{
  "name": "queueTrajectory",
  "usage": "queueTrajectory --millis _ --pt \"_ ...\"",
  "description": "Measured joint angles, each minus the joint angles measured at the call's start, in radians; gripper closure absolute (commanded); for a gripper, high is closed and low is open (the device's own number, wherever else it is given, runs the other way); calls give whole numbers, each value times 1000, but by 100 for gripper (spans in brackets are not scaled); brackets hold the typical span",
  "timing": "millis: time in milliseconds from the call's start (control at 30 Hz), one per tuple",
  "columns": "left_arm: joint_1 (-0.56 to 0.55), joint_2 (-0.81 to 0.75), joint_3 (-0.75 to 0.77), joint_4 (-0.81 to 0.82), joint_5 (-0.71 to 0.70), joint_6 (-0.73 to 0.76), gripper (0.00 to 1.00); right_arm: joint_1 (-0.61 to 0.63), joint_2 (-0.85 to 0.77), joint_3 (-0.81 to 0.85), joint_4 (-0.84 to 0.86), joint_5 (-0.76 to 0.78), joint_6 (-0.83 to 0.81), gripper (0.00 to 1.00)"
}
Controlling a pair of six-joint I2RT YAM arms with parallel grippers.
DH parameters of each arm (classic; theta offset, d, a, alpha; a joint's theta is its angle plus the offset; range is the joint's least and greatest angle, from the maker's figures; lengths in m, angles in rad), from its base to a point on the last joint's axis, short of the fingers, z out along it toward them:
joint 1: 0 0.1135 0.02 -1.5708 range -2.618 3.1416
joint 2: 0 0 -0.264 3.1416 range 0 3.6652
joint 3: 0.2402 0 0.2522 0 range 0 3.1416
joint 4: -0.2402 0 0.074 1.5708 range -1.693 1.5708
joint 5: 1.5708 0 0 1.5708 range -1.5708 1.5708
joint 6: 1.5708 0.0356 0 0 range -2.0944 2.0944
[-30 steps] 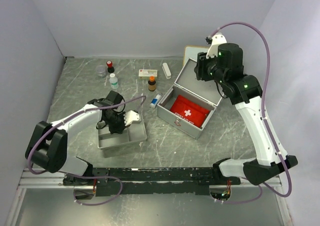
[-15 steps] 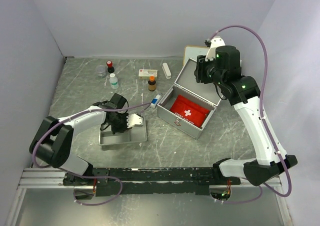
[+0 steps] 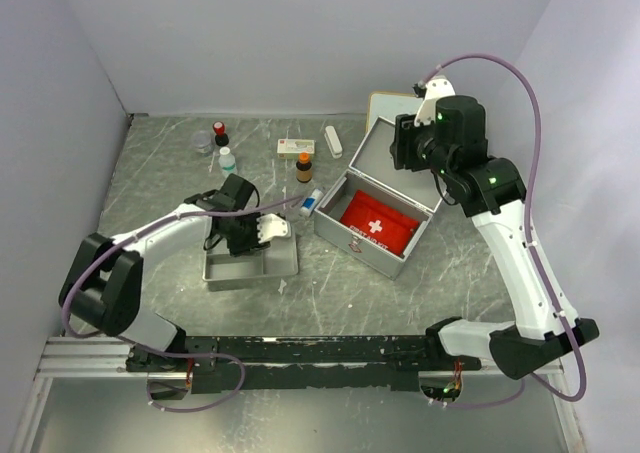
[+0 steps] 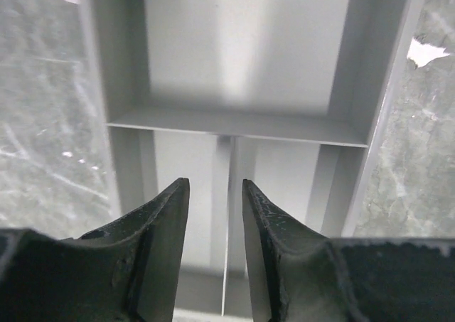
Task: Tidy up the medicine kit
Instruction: Place the medicine box compartment at the center of the board.
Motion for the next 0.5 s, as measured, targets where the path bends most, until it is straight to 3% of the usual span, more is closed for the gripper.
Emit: queueTrajectory --millis 267,400,467,500 --pt "0 -116 47 -45 3 -70 37 0 28 -21 -13 1 9 43" --pt "0 -153 82 -45 -10 -165 25 0 65 -50 -50 44 72 42" --pt "0 -170 108 -31 -35 -233 4 0 68 -75 -84 77 128 42" --pt "2 -177 125 -18 -53 -278 0 0 68 -87 -105 96 164 41"
